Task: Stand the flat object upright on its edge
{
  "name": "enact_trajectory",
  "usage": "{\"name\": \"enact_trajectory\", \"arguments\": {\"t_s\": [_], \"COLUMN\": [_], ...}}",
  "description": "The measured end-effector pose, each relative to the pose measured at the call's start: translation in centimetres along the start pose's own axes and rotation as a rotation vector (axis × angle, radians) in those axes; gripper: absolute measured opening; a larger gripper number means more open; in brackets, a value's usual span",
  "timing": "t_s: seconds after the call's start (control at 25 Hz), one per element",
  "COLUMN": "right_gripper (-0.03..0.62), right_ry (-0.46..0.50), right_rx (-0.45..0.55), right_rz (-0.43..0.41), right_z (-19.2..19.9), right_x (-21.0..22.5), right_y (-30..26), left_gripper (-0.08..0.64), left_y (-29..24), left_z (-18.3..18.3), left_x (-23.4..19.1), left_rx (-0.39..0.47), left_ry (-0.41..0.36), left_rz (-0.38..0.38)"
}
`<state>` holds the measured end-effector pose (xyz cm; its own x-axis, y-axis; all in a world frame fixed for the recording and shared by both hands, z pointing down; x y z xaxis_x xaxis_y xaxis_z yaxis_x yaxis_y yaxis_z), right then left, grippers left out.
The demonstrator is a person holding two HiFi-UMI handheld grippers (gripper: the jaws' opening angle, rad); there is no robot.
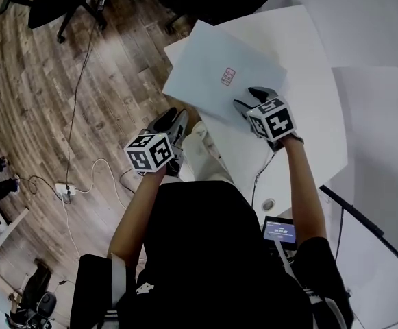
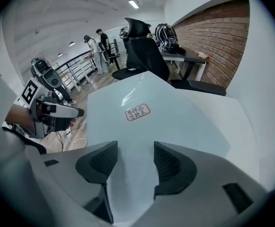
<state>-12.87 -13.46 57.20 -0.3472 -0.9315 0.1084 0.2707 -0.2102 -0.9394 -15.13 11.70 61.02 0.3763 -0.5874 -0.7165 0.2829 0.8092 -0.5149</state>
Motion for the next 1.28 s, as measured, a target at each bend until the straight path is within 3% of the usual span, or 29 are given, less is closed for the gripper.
{"name": "enact_trajectory", "arguments": {"t_s": [0.36,0.56,0.92,1.28], "right_gripper": [0.250,0.250,0.250,0.250], "right_ry": [0.096,0.118,0.165,0.189], "right_rx": [-0.024,-0.037,-0.045,-0.041], "right_rz": [-0.044,-0.074,-0.108,-0.121], "right_z": [-1.6,-2.2,-2.5,-2.6], "right_x": [-2.7,-4.0,-4.6,-4.6], "right_y": [-0.6,-0.7,-0.8,-1.1], "left_gripper": [0.186,0.219,0.267,0.299], "left_y": [0.0,0.1,-1.4,-3.4], "left_z": [-1.4,-1.4,-1.9,-2.9], "left_x": [-1.6,-3.0,-4.3,-5.4], "left_rx": [0.066,0.119,0.180,0.184], "left_ry": [0.027,0.125,0.318,0.331], "left_rz": [-0.012,0.013,0.159,0.287]}}
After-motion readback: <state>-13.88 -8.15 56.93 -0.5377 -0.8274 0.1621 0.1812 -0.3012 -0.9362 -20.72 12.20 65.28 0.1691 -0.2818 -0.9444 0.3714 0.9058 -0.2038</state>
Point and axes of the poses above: the fingertips, and each gripper's own axes: y backward along the fingers, x to its right, z out of its underside, the point moved 7 cm from there along y, backward along the fingers, and after that the axes turned 5 degrees about -x, right-handed, at the moved point
